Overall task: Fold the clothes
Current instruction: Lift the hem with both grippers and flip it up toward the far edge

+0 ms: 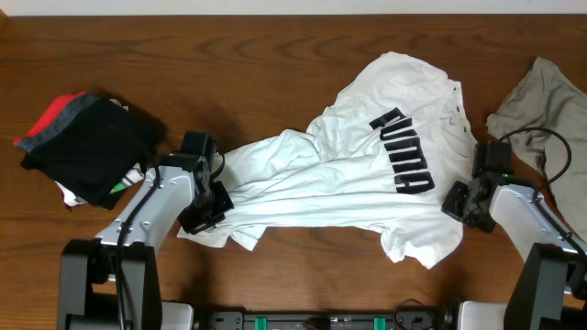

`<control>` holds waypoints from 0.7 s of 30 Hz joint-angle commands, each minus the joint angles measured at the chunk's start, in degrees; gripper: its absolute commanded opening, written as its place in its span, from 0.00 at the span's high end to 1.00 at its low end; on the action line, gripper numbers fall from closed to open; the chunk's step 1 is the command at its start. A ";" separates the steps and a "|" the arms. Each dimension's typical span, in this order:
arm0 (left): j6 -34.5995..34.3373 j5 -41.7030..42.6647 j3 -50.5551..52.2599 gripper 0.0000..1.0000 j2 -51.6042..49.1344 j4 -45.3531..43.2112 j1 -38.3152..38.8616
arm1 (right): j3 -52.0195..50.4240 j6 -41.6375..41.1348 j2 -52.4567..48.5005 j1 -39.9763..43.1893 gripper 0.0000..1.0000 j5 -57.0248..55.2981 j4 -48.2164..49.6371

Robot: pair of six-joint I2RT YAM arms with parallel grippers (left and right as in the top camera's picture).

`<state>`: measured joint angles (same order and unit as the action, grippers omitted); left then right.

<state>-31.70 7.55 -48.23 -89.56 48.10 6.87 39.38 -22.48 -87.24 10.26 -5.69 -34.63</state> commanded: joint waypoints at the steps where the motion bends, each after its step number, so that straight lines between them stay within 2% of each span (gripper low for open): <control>1: 1.49 -0.72 0.22 0.94 0.35 0.24 -0.22 | -2.69 0.70 -3.08 1.14 0.99 -1.33 0.59; 9: 6.69 -0.72 -4.70 0.94 10.38 3.96 -0.22 | -0.31 3.52 0.11 1.14 0.99 4.59 -0.63; 13: 8.79 -1.57 -8.52 0.94 19.10 5.88 -0.22 | 5.49 3.52 7.76 1.14 0.99 4.87 -8.61; 21: 8.79 -8.46 -14.78 0.94 35.01 6.10 -0.22 | 22.08 5.92 24.44 2.01 0.99 4.22 -25.46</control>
<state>-24.05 3.62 -59.79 -59.22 53.84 6.85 55.18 -18.35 -68.45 10.94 -0.95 -56.55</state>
